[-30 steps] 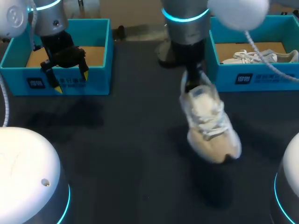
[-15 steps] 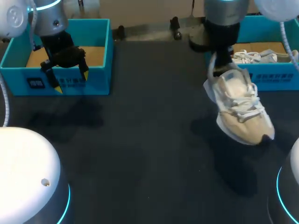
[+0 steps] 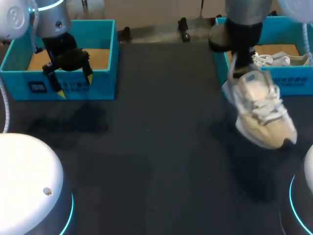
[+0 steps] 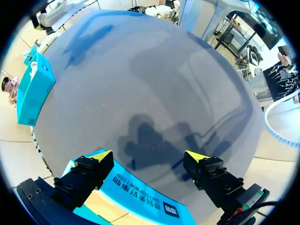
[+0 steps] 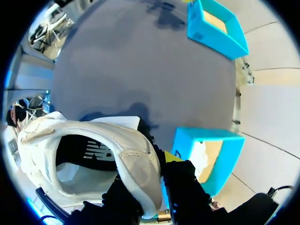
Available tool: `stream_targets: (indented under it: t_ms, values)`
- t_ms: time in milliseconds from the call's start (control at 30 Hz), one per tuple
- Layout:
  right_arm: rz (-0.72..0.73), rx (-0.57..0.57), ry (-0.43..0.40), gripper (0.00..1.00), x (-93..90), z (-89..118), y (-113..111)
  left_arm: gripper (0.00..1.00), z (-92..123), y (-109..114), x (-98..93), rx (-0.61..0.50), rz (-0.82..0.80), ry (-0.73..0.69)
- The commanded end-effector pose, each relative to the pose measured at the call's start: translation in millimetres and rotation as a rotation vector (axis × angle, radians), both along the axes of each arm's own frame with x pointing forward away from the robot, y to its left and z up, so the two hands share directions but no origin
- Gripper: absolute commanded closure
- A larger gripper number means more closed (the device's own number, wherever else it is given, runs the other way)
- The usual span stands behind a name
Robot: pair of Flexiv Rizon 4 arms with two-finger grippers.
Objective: Take the shoe out of the shoebox, open the shoe tongue, remove and reinsert the insole, then place the shoe into the shoebox
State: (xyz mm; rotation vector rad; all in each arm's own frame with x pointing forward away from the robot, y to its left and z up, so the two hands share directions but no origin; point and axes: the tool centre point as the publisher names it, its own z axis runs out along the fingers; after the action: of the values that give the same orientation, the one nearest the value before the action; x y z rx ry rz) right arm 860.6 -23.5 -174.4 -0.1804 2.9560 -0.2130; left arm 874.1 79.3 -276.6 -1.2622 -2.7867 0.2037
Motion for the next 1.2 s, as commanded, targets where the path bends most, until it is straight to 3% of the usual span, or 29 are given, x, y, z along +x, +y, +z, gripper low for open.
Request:
stream_targets:
  t_ms: [33,367,600,1200]
  values:
    - [0.008,0.018,0.022,1.00,33.8,18,-22,0.00,0,0,0.0,0.002,-0.001,-0.001]
    - [0.037,0.003,0.009,1.00,104.7,38,-83,0.00,0,0,0.0,0.002,-0.001,-0.001]
    - [0.039,0.055,-0.008,1.00,140.6,54,-102,0.00,0,0,0.0,0.002,-0.001,-0.001]
    - [0.039,0.055,-0.008,1.00,140.6,54,-102,0.00,0,0,0.0,0.002,-0.001,-0.001]
